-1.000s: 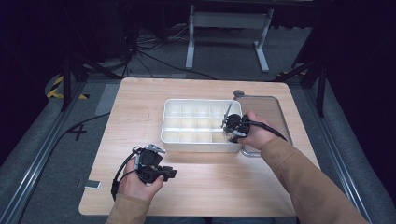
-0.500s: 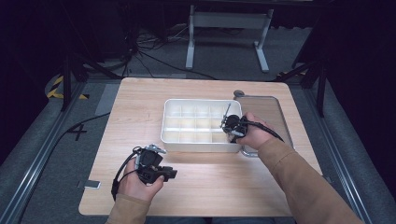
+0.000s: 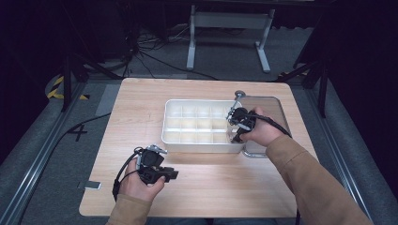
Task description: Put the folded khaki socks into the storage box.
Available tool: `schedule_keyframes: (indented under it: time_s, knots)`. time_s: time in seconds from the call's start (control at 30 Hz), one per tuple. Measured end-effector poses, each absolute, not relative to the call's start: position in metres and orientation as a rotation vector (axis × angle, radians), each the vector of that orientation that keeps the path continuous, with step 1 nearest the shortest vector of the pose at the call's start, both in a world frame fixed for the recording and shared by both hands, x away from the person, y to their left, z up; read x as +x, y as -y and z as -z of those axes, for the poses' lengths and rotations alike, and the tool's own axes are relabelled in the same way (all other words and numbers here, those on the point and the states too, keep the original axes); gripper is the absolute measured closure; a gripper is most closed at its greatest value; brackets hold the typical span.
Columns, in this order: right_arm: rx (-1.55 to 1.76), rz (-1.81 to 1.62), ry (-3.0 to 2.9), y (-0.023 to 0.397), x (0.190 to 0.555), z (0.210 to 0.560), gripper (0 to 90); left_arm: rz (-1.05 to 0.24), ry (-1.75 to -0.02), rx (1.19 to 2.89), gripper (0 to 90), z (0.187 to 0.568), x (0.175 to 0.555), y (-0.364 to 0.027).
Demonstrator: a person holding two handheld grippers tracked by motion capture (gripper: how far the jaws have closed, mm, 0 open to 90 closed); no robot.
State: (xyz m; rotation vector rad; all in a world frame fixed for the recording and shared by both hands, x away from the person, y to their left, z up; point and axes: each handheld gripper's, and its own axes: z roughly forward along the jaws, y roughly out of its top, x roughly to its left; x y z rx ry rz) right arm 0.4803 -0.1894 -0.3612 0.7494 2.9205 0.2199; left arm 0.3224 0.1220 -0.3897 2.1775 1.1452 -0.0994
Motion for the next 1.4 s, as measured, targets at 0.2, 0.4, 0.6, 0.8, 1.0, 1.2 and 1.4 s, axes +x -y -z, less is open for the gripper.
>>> schedule_keyframes:
  time_s: [0.2, 0.4, 0.6, 0.8, 1.0, 1.2, 1.4]
  knots:
    - [0.754, -0.316, -2.878, 0.183, 0.48, 0.349, 61.2, 0.098, -1.138, 2.182, 73.4, 0.391, 0.323, -0.12]
    - [0.773, -0.325, -2.849, 0.175, 0.489, 0.357, 70.1, 0.104, -1.14, 2.192, 73.4, 0.393, 0.323, -0.118]
    - [0.743, -0.234, -2.879, 0.171, 0.49, 0.365, 85.6, 0.101, -1.145, 2.185, 73.4, 0.392, 0.323, -0.12]
    - [0.748, -0.086, -2.934, 0.175, 0.489, 0.378, 86.0, 0.098, -1.138, 2.189, 73.4, 0.391, 0.322, -0.119]
    - [0.751, -0.066, -2.94, 0.171, 0.489, 0.397, 85.7, 0.101, -1.137, 2.188, 73.4, 0.39, 0.322, -0.118]
    - [0.775, -0.073, -2.941, 0.171, 0.491, 0.399, 84.1, 0.1, -1.135, 2.189, 73.4, 0.389, 0.321, -0.12]
    - [0.805, -0.137, -2.933, 0.178, 0.489, 0.392, 75.9, 0.098, -1.13, 2.182, 73.4, 0.388, 0.322, -0.119]
